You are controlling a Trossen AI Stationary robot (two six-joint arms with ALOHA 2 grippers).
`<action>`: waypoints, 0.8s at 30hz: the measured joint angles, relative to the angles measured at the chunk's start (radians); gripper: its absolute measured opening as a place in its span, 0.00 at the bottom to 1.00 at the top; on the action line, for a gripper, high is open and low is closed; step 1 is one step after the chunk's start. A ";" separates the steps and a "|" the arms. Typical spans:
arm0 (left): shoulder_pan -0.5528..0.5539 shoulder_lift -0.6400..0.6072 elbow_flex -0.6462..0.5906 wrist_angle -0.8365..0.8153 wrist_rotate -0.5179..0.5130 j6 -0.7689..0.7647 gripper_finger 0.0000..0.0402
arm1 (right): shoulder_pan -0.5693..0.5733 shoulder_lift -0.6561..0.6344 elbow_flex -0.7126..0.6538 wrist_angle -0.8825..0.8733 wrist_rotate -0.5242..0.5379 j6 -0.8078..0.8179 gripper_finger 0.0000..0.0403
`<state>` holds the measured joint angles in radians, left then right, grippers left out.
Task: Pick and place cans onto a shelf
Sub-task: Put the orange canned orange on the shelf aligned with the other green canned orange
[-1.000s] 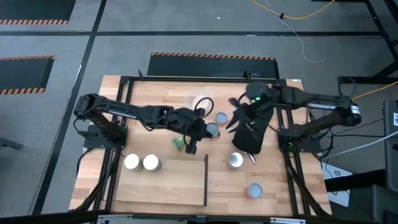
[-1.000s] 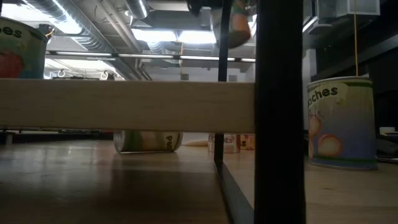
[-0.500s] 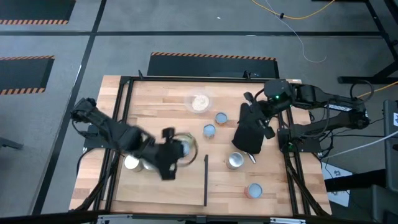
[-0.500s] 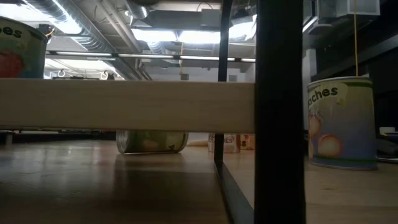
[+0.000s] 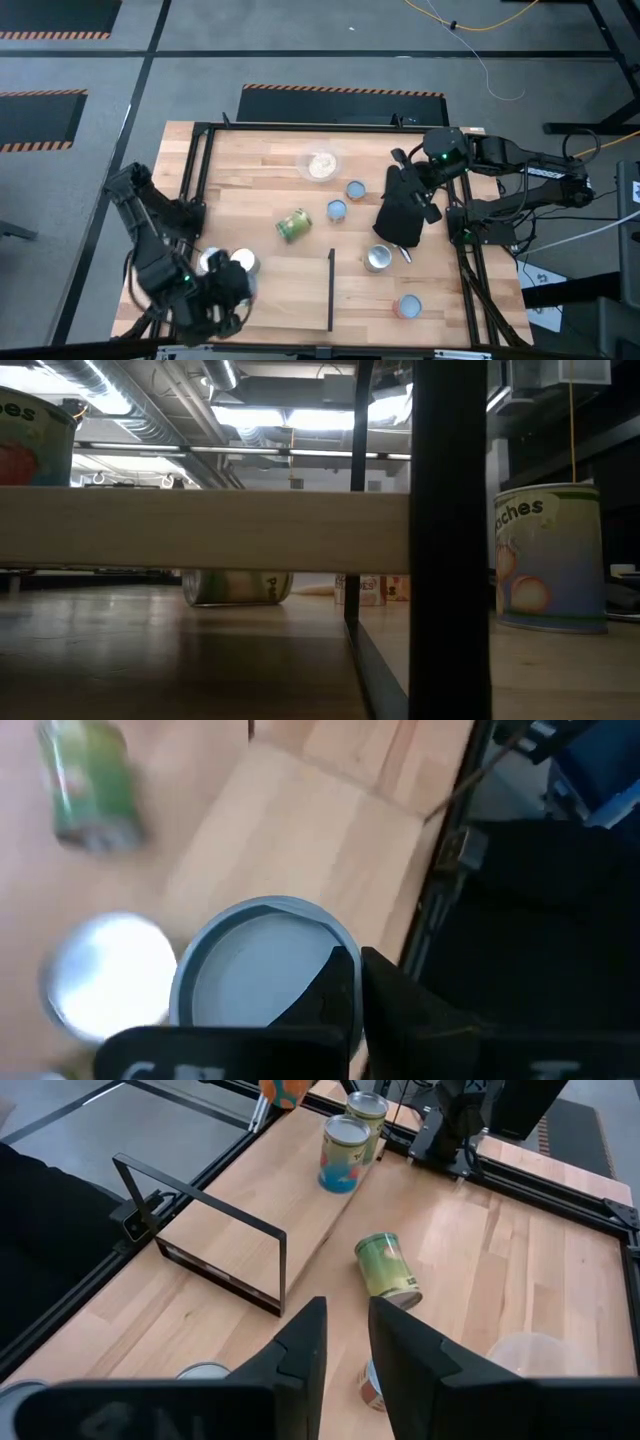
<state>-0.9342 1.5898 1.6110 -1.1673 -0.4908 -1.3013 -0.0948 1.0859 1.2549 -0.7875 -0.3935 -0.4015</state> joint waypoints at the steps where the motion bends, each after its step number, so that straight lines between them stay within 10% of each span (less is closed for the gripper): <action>1: -0.017 0.003 -0.015 0.001 0.001 -0.039 0.01 | 0.000 0.000 0.000 0.000 0.000 0.000 0.21; 24: -0.139 0.004 -0.309 0.059 0.220 -0.417 0.01 | 0.000 0.000 0.000 -0.001 0.000 0.003 0.21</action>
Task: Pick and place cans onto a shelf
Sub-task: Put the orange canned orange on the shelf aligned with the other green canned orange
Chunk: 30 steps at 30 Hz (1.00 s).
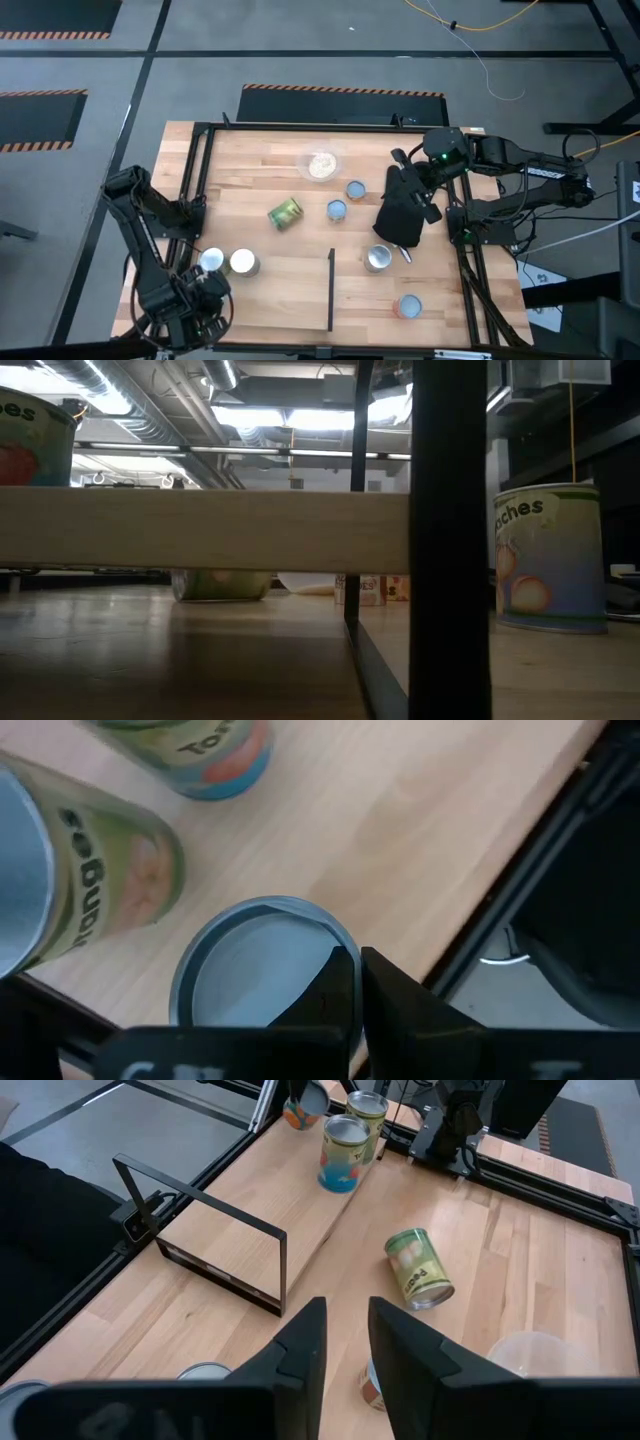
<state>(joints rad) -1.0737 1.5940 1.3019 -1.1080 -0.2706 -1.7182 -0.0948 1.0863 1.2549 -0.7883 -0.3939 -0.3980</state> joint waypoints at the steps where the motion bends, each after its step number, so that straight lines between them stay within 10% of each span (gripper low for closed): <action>1: 0.000 0.000 -0.007 0.000 0.000 -0.010 0.01 | 0.000 0.000 0.000 0.000 0.000 0.000 0.21; 30: 0.002 0.049 -0.040 -0.001 0.004 -0.060 0.02 | 0.000 0.000 0.000 -0.005 0.000 0.000 0.21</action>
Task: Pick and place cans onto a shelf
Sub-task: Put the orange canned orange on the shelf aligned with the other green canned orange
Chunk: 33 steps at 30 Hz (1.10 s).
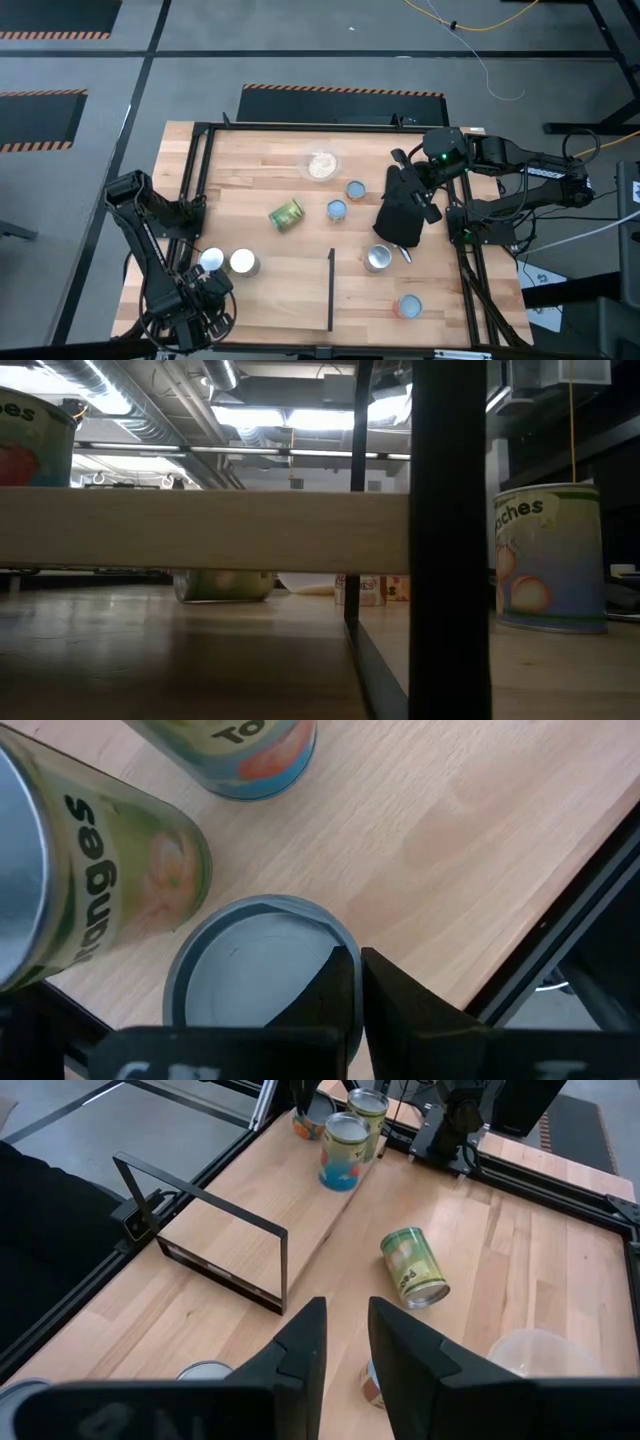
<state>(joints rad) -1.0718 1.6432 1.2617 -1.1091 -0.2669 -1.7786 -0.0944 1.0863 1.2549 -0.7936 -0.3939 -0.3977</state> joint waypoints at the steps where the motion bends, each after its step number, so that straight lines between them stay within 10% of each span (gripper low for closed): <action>1: -0.001 0.000 0.000 0.000 0.000 0.000 0.02 | 0.000 0.000 0.000 -0.002 0.000 0.000 0.21; 33: -0.002 0.003 0.000 0.004 0.000 0.001 0.16 | 0.000 0.000 -0.001 -0.005 0.000 0.000 0.21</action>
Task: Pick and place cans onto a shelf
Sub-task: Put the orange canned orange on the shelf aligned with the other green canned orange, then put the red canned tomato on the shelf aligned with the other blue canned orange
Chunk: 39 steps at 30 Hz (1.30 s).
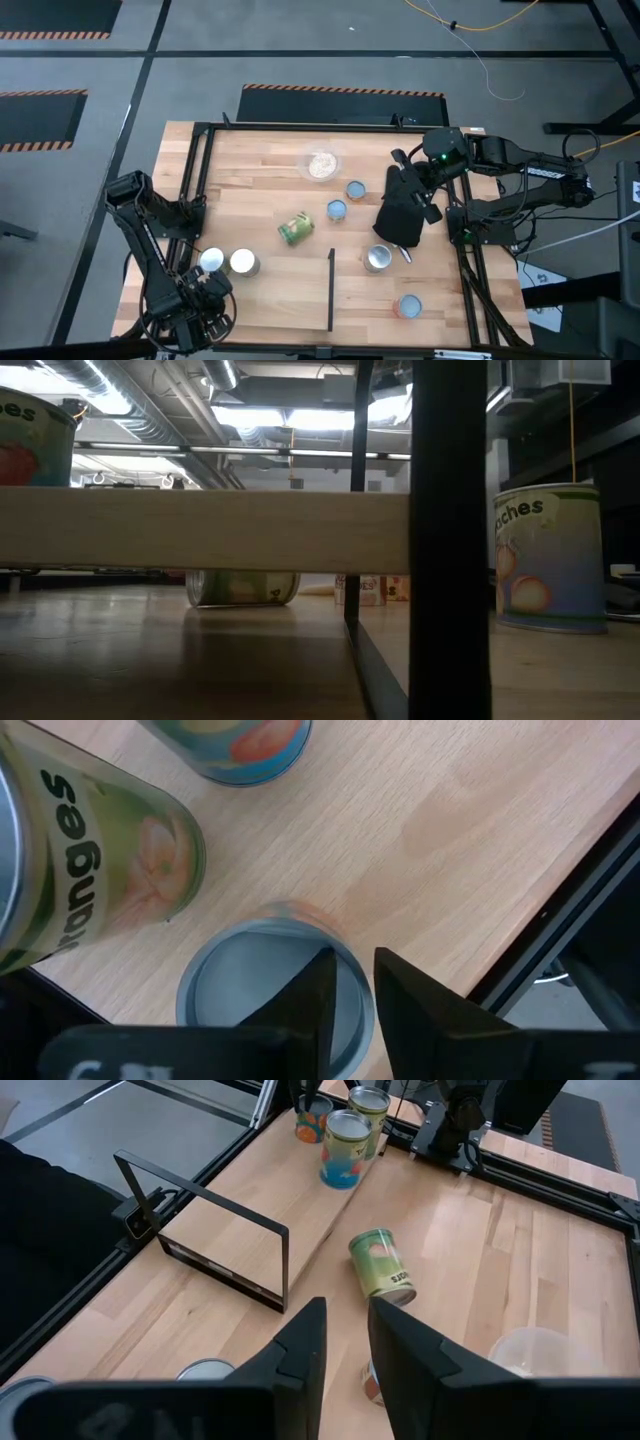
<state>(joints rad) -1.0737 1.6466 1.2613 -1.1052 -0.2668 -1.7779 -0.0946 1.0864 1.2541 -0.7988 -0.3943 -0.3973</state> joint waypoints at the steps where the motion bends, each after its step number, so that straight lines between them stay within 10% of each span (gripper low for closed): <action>1: 0.000 0.000 0.000 0.001 0.000 0.000 0.16 | 0.000 0.000 0.000 0.000 0.000 0.000 0.21; 12: -0.001 -0.004 0.161 -0.014 -0.036 0.090 0.15 | 0.000 0.000 0.000 0.000 0.000 0.000 0.21; 24: 0.122 -0.005 0.316 -0.016 -0.425 0.585 0.15 | 0.000 0.000 0.000 0.000 0.000 0.000 0.21; 32: 0.374 -0.005 0.343 -0.017 -0.412 1.148 0.14 | 0.000 0.000 0.000 0.000 0.000 0.000 0.21; 39: 0.674 -0.005 0.340 0.060 -0.133 1.489 0.13 | 0.000 0.002 0.000 -0.030 0.000 0.000 0.21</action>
<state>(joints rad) -0.4001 1.6421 1.6017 -1.0453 -0.4002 -0.2888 -0.0947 1.0882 1.2541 -0.8289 -0.3939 -0.3969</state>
